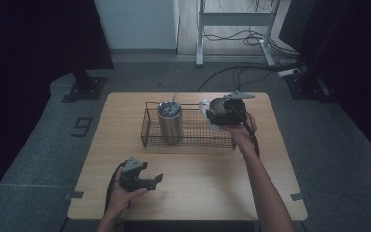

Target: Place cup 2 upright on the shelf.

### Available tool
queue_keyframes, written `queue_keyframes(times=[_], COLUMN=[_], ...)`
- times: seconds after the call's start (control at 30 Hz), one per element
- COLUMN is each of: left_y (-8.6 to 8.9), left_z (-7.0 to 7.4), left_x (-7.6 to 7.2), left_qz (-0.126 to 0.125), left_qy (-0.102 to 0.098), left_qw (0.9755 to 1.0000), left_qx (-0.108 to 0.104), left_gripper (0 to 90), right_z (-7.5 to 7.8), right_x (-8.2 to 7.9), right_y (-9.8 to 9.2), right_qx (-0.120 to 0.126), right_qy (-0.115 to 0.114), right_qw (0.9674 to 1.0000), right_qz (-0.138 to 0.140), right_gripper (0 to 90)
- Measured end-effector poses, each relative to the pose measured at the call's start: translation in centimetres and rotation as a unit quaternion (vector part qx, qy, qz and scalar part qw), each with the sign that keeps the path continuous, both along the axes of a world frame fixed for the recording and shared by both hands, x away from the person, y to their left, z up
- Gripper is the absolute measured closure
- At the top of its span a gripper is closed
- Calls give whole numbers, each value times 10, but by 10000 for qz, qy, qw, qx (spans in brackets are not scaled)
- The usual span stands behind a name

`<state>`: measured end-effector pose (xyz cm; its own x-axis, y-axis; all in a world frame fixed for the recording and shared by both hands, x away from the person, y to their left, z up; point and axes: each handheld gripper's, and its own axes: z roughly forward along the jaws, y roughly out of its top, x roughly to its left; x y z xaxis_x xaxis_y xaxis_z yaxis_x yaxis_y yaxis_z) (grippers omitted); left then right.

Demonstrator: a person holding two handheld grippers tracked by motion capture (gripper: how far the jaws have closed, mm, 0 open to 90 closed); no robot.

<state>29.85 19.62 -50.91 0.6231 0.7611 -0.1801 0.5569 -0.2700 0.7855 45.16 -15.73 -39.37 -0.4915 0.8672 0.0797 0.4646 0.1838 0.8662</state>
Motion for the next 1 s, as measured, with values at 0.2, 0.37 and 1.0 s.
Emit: queue_keyframes(times=[0.2, 0.37, 1.0], left_y=[-1, -2, -5], left_z=[-1, -2, -4], left_x=[0, 0, -1], left_qz=[-29, -37, -91], left_qy=[4, 17, 55], left_qw=[10000, 10000, 9999], left_qx=[3, 28, 63], left_gripper=[151, 151, 151], right_z=[-3, -6, -27], right_x=[8, 15, 32], right_y=[3, 6, 7], right_qx=[-47, -68, -101], right_qy=[21, 31, 189], right_qw=[10000, 10000, 9997], right_qz=[-5, -14, -93], right_gripper=[63, 63, 63])
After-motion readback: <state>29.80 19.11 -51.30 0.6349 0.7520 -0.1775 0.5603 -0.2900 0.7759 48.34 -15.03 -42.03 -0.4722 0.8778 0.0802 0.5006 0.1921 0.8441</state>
